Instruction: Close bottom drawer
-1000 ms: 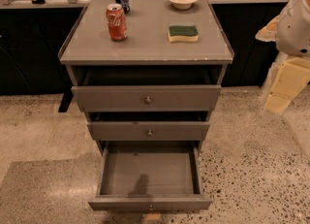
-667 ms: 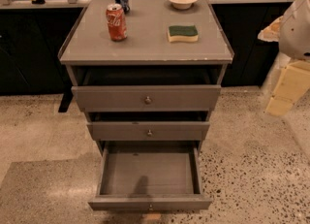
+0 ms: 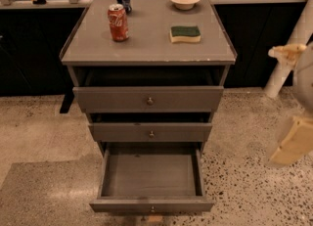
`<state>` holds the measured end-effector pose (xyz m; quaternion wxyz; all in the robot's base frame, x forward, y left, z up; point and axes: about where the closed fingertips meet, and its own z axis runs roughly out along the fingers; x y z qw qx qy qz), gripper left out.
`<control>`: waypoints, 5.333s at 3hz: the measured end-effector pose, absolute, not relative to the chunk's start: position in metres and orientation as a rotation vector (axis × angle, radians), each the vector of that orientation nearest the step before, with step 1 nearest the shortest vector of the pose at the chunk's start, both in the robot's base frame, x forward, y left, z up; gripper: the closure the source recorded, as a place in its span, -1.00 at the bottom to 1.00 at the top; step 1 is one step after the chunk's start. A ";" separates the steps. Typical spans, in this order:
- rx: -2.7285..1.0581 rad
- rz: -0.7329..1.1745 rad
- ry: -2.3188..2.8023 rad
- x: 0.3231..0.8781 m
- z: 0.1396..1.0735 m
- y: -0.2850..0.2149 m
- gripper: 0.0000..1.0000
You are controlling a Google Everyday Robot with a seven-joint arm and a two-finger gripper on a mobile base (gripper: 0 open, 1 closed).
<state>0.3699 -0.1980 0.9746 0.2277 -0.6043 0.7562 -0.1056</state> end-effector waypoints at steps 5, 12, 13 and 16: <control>-1.483 0.160 2.468 0.334 0.547 -0.227 -1.00; -1.233 0.366 2.625 0.445 0.399 -0.300 -1.00; -1.233 0.366 2.625 0.445 0.399 -0.300 -1.00; -1.135 0.714 2.561 0.430 0.221 -0.316 -1.00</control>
Offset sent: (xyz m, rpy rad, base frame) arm -0.0393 -0.0191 -0.3253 0.0061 0.3016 -0.1405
